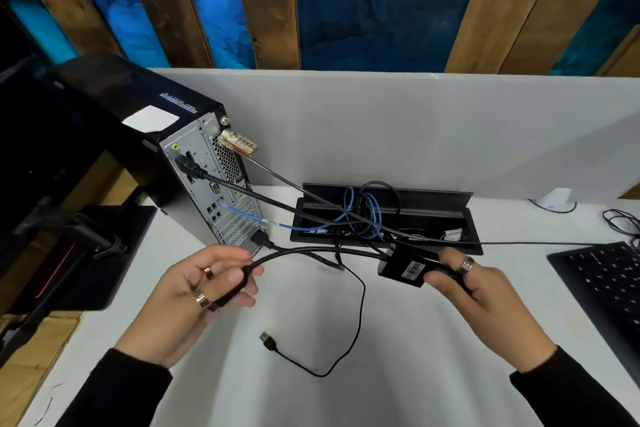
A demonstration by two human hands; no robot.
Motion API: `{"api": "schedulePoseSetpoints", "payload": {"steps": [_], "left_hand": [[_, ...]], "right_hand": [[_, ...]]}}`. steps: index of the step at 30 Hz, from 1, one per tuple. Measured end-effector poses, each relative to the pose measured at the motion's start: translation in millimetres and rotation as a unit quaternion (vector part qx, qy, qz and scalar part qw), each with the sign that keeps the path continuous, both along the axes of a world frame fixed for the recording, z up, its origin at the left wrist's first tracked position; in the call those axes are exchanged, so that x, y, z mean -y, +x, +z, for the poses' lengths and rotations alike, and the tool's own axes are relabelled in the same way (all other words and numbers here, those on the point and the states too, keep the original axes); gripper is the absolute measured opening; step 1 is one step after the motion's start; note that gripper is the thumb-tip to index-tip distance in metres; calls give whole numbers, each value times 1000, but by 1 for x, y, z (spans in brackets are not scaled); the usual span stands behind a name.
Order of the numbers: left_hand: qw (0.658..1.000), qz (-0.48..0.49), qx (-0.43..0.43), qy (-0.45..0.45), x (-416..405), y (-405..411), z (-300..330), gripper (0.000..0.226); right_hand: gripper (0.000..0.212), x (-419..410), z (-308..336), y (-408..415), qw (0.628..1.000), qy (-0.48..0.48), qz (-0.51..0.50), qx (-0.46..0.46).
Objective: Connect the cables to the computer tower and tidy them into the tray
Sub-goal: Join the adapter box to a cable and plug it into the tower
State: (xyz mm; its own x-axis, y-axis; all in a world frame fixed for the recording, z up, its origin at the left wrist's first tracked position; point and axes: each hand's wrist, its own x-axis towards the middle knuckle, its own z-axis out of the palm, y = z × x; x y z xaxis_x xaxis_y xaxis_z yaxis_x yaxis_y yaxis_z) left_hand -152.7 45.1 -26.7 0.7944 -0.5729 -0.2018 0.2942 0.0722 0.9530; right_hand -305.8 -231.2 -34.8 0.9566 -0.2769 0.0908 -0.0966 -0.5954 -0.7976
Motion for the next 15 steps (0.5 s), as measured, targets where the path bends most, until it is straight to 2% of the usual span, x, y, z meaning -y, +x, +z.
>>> {"api": "schedulePoseSetpoints", "payload": {"steps": [2,5,8,10,12,13,15], "left_hand": [[995,69,-43,-50,11,-7,-3,61],[968,163,-121,-146,29,-15,-7,62],[926,210,-195,-244,46,-21,-10,57],[912,218,-213,-275,56,-26,-11,53],[924,215,-190,-255,63,-30,-9,36],[936,216,-165,-224,66,-32,-8,24],[965,215,-82,-127,67,-33,-7,18]], "right_hand": [[29,1,-10,-3,1000,15,-22,0],[33,0,-22,-6,999,31,-24,-7],[42,-3,-36,-9,999,42,-1,-22],[43,-6,-46,-12,998,41,25,-37],[44,-8,-56,-15,997,34,48,-47],[44,-8,-62,-17,997,28,54,-53],[47,-5,-71,-22,996,2,55,-68]]}}
